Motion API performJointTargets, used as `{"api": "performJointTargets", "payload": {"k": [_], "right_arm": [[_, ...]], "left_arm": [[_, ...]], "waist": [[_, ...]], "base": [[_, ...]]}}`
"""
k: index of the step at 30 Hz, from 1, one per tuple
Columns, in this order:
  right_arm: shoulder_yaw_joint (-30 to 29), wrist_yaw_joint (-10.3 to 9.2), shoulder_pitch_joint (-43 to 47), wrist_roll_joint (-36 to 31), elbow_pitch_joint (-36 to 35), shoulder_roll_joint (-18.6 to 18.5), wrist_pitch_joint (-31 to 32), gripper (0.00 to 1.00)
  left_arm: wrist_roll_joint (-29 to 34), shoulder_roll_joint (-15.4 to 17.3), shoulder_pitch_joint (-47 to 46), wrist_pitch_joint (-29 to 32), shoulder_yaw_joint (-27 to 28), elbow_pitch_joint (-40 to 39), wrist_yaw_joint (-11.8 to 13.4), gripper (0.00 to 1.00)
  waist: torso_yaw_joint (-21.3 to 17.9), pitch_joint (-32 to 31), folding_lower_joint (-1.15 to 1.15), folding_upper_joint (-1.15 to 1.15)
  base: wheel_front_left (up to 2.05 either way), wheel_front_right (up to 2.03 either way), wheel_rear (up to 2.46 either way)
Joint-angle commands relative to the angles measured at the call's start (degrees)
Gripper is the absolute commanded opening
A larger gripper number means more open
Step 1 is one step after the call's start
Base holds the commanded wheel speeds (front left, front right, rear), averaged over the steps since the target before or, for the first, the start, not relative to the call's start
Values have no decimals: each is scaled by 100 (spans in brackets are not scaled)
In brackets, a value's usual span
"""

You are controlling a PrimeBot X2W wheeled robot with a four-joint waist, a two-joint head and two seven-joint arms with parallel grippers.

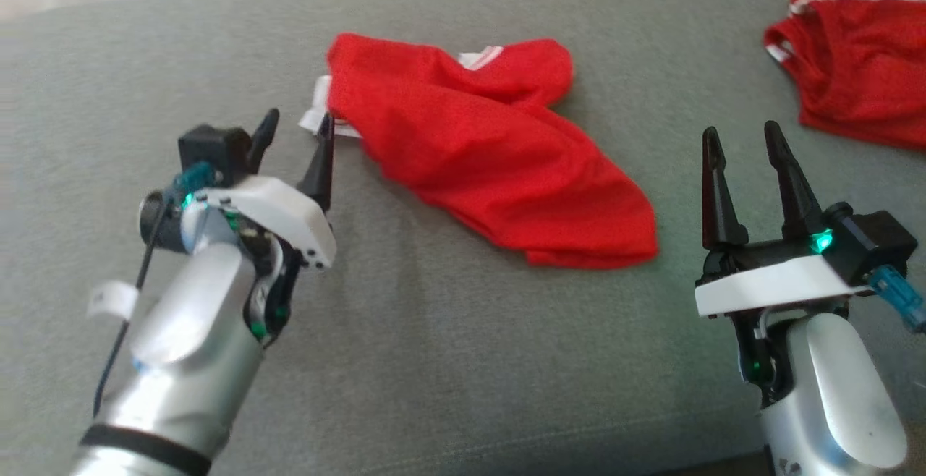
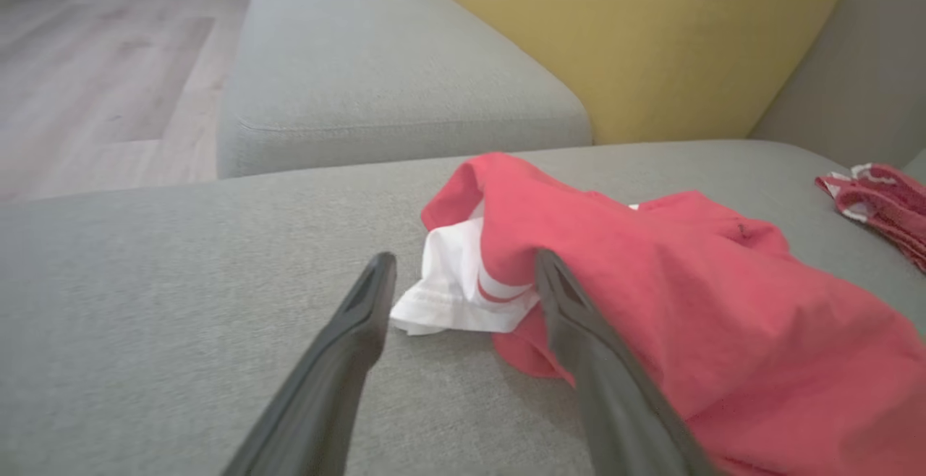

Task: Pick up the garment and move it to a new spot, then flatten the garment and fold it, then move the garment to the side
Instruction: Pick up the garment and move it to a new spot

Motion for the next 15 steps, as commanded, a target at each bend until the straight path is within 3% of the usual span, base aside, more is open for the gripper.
{"api": "performJointTargets", "payload": {"k": [1,9,15], "right_arm": [[113,37,-79,-45,-220,-14,18,100],[143,37,121,-178,-231,-14,129,100],[207,37,410,-180,-206,-14,92,100]], "left_arm": [[-15,123,-77,-81,235,-214,48,100],[-77,134,790,-351,431,-1222,358,100],[-75,215,1919,-411,743,-2211,752,100]], "waist": [[168,-139,0,0],[621,-519,0,0],[775,-792,0,0]], "base": [[0,0,0],[0,0,0],[0,0,0]]}}
